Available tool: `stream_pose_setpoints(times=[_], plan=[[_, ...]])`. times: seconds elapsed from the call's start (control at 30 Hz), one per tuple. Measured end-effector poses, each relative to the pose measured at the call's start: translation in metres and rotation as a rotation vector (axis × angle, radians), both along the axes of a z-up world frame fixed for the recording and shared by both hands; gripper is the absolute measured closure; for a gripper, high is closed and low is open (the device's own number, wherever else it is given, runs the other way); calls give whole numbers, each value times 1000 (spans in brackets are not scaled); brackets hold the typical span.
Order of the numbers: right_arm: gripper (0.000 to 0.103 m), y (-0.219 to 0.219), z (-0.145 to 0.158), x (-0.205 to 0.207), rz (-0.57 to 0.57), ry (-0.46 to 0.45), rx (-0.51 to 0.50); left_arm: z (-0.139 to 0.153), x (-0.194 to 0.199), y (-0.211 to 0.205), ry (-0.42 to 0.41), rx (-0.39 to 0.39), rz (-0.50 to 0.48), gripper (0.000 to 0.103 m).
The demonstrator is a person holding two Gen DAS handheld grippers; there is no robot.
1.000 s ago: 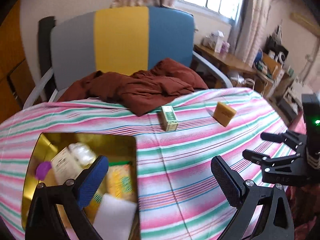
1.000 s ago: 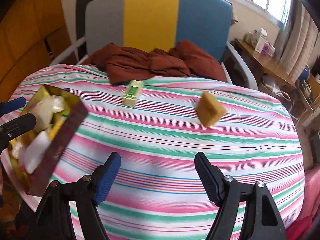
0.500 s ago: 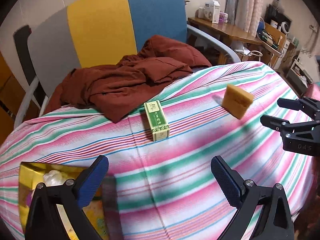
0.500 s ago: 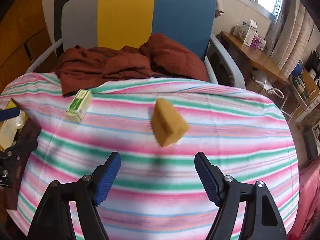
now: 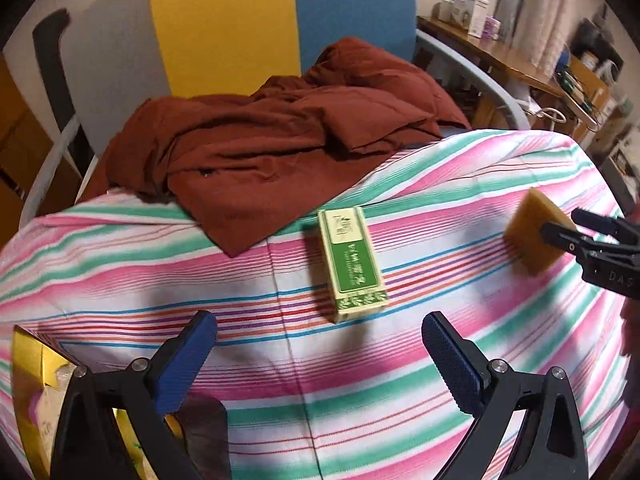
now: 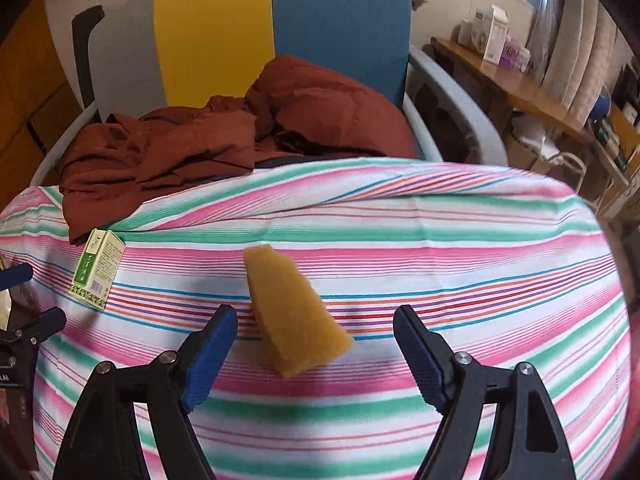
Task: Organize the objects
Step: 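Move the right tool to the small yellow sponge and grasp it, then grasp the green essential-oil box with the left tool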
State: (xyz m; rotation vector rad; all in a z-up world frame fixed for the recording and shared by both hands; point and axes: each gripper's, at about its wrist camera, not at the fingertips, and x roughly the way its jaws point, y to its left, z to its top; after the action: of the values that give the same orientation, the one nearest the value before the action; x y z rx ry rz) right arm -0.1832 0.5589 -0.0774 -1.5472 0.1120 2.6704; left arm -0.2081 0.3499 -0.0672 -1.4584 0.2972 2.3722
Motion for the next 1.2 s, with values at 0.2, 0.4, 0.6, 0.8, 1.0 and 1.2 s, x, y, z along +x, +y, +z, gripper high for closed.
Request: stream_pose_setpoints(times=[0.2, 0.4, 0.6, 0.8, 1.0, 1.2], plan=[[57, 2, -20, 5, -37, 35, -96, -5, -4, 9, 20, 13, -7, 0], [62, 1, -21, 31, -92, 130, -151, -14, -9, 23, 25, 5, -21, 0], [62, 4, -18, 60, -155, 224, -203, -24, -12, 38, 44, -18, -47, 14], [62, 4, -14, 91, -223, 292, -206, -43, -16, 40, 29, -8, -6, 21], [62, -6, -14, 117, -250, 372, -144, -44, -12, 45, 133, 20, 1, 41], [62, -14, -11, 120, -244, 411, -102, -44, 3, 49, 221, 30, -41, 72]])
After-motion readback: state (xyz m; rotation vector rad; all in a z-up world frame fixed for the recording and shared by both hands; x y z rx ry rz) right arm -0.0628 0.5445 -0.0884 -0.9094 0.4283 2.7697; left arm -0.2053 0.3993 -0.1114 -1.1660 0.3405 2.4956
